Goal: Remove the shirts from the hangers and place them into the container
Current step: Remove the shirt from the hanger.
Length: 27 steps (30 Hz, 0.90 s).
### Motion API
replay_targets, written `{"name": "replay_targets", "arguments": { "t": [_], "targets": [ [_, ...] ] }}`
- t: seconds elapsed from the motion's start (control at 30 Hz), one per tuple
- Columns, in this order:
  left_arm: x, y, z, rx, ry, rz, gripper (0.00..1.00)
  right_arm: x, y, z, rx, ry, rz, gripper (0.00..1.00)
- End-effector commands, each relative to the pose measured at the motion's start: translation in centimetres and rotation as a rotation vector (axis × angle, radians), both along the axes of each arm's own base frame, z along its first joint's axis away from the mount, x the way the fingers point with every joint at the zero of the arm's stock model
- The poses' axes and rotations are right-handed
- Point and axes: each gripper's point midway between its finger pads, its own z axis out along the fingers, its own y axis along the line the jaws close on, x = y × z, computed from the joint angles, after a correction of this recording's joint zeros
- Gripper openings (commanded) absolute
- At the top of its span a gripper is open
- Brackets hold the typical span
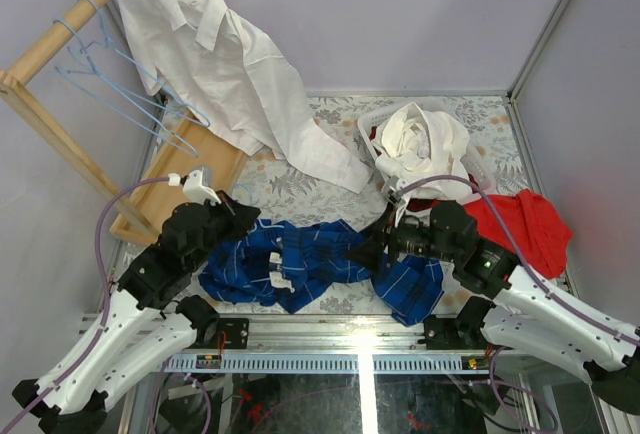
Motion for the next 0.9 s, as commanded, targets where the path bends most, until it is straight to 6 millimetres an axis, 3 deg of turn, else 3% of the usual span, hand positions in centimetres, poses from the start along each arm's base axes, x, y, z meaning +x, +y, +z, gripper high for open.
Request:
{"name": "replay_targets", "arguments": {
  "t": [0.0, 0.1, 0.27, 0.4, 0.6, 0.77, 0.87],
  "targets": [
    [0.8, 0.8, 2.5, 0.092, -0.055, 0.009, 0.0, 2.6, -2.0, 2.3, -0.131, -0.12, -0.134, 0.68],
    [1.2, 0.7, 2.6, 0.164, -0.041, -0.018, 0.0, 3.0, -2.1, 3.0, -0.174, -0.125, -0.139, 0.69],
    [1.1, 0.0, 4.3, 0.119, -0.09, -0.035, 0.0, 2.9, -0.7, 2.6, -0.231, -0.069, -0.068, 0.69],
    [0.9, -0.4, 5.3, 0.123, -0.116, -0.039, 0.0, 2.5, 0.8, 2.4, -0.227, -0.043, -0.008, 0.62],
    [-0.3, -5.4, 5.5, 0.187, -0.119, -0.165, 0.0, 3.4, 1.6, 1.2, -0.272, -0.049, -0.019, 0.59],
    [-1.7, -9.4, 6.4, 0.303, -0.193, -0.222, 0.0, 4.1, 0.7, 0.6, -0.291, -0.071, -0.081, 0.6],
    [-1.9, -10.8, 7.4, 0.324, -0.227, -0.221, 0.0, 3.8, 0.3, 1.3, -0.268, -0.075, -0.091, 0.62]
  ]
}}
